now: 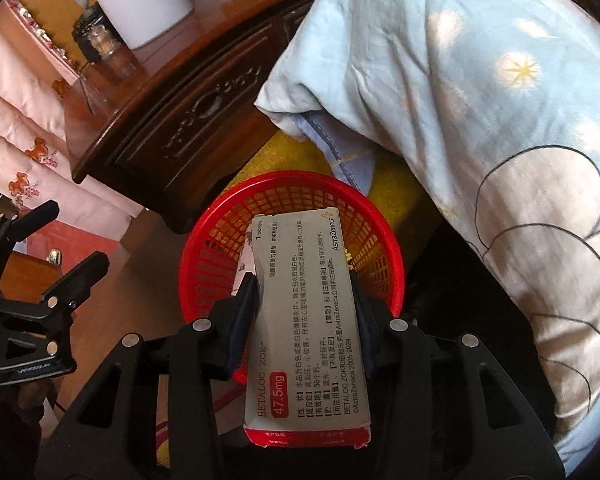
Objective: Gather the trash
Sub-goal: 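Carry the cup and box to the red wastebasket and open the left tool over it, then open the right tool to drop the medicine box into the wastebasket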
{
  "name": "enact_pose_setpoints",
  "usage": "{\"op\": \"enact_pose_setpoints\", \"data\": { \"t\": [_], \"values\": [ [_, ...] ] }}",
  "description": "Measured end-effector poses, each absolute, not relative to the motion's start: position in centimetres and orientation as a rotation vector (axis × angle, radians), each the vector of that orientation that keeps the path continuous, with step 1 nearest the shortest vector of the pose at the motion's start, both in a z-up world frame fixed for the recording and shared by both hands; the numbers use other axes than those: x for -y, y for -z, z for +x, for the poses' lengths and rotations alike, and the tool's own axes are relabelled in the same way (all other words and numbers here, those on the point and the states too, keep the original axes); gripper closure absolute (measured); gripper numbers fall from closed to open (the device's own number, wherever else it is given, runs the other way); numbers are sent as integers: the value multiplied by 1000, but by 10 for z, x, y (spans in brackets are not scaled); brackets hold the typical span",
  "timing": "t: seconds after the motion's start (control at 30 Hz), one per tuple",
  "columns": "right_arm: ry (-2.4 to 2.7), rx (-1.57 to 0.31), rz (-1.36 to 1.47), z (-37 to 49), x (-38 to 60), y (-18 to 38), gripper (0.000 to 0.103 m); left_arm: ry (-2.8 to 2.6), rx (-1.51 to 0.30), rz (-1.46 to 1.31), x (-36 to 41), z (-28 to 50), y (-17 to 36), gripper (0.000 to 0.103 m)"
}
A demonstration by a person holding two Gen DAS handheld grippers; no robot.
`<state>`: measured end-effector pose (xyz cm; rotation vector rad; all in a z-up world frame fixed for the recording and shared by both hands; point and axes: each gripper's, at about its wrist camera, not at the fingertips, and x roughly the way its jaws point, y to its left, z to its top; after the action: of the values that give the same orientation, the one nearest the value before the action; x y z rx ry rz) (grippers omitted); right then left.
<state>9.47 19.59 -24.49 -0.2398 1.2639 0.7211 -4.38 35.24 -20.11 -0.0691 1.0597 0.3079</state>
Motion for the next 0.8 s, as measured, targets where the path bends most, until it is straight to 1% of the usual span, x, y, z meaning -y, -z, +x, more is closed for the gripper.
{"op": "enact_pose_setpoints", "data": {
  "t": [0.27, 0.33, 0.4, 0.57, 0.8],
  "values": [
    [-712, -1266, -222, 102, -196, 248, 57, -305, -1068, -63, -351, -43, 203, 6],
    [-733, -1250, -216, 100, -195, 241, 48, -303, -1060, -56, -349, -43, 199, 6],
    [-751, -1224, -206, 96, -194, 231, 43, -300, -1055, -50, -346, -44, 196, 6],
    [-743, -1162, -202, 85, -184, 206, 42, -293, -1034, -35, -339, -46, 184, 6],
    [-716, -1178, -201, 64, -159, 189, 42, -277, -1012, -9, -328, -52, 170, 6]
  ]
}}
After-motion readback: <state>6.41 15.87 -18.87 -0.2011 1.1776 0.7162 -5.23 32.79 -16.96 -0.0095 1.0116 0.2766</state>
